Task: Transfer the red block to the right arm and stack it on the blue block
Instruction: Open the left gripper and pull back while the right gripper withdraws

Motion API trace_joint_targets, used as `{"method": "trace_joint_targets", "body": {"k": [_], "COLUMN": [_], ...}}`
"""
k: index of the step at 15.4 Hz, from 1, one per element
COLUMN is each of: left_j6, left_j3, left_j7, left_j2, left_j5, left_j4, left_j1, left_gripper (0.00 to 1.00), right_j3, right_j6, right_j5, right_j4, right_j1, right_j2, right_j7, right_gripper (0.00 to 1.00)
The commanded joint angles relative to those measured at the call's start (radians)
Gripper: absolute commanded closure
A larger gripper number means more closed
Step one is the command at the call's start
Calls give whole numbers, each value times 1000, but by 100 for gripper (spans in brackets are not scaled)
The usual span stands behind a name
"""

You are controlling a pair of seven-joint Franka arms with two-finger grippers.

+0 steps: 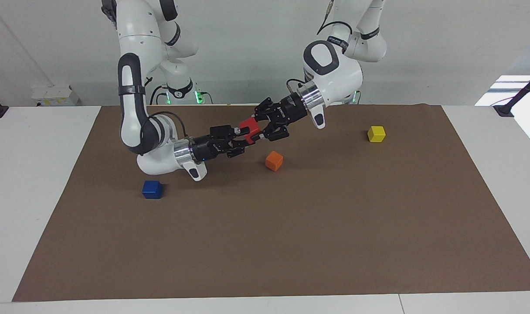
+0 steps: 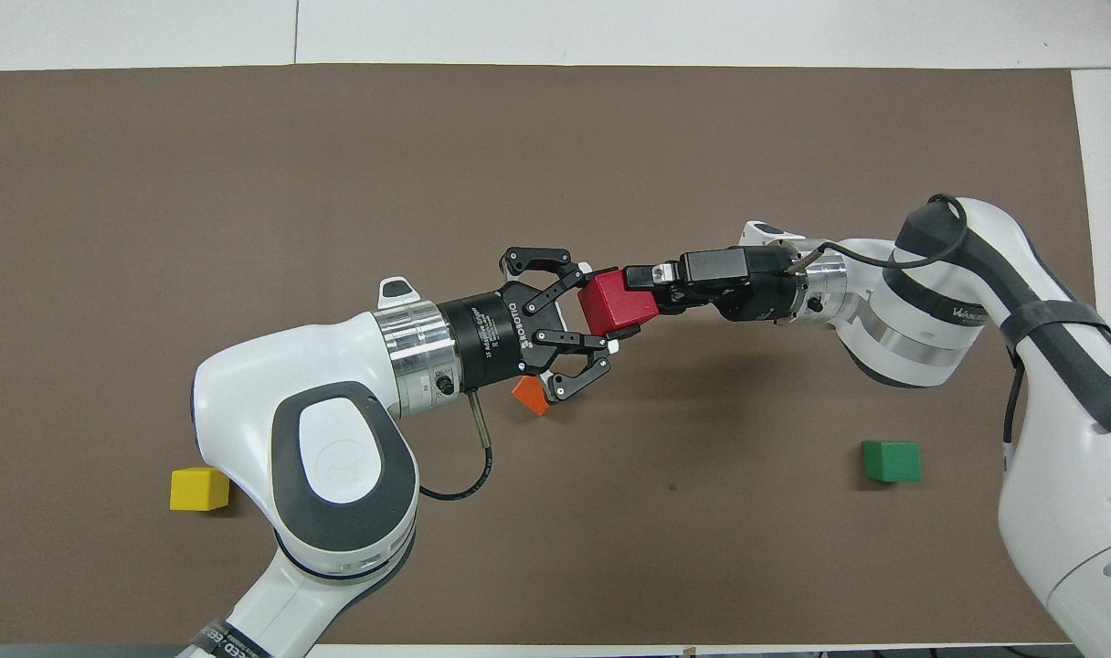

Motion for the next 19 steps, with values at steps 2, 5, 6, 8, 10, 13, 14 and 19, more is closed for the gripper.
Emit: {"method": "trace_joint_targets", "body": {"k": [2, 5, 6, 8, 10, 13, 14, 19], "left_j6": [21, 1, -32, -71, -137, -241, -278, -532], "left_j3": [1, 2, 5, 5, 7, 10, 10, 10], "left_j7": [-1, -1, 1, 5, 31, 111, 125, 216], "left_j2": [9, 6, 3, 3, -5, -28, -30, -30], "left_j5": [-29, -29, -24, -15, -13, 10, 45, 414], "left_j4": [11, 10, 8, 8, -3, -35, -38, -24], "left_j1": [-13, -4, 7, 57, 109, 200, 232, 411], "left_gripper": [0, 0, 0, 0, 0, 0, 0, 0], "right_j3": [5, 5, 5, 5, 3, 0, 0, -5], "right_j6": [24, 33, 39, 86, 113, 236, 289, 572], "right_j5": [-10, -9, -9, -10, -10, -76, -128, -512], "right_j4": [5, 16, 17, 25, 39, 82, 111, 239], "right_j1": [-6, -6, -6, -3, 1, 0, -3, -3], "right_j2": [-5, -5, -5, -11, -16, -36, -39, -82], "right_j7": [-8, -6, -5, 23, 53, 109, 148, 380], "right_gripper": [100, 100, 100, 100, 100, 100, 100, 100]}}
